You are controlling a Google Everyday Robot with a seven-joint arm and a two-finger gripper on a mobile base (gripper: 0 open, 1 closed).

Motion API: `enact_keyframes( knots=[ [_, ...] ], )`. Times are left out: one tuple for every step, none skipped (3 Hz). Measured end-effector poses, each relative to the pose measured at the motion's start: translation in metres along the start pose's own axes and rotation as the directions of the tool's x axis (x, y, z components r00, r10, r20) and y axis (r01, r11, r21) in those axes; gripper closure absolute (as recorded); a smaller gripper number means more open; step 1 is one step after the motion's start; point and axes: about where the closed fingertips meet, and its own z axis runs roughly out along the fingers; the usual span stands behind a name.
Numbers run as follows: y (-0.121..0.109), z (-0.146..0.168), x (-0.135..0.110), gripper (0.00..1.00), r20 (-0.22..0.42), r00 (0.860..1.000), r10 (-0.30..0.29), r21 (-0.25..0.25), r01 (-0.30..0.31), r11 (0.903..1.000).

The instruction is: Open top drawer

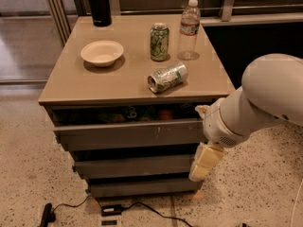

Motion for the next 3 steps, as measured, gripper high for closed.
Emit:
enact_keyframes(
  knots=[
    [-0.001,0.001,0.002,0.0,0.016,1.0,0.005,0.0,-0.005,1.0],
    [-0.004,0.022,0.012,0.0,0.026,1.0,0.006,-0.006,-0.006,1.0],
    [-0.005,0.04,0.019,0.0,0.026,1.0,0.008,-0.015,-0.008,0.9999]
  ],
)
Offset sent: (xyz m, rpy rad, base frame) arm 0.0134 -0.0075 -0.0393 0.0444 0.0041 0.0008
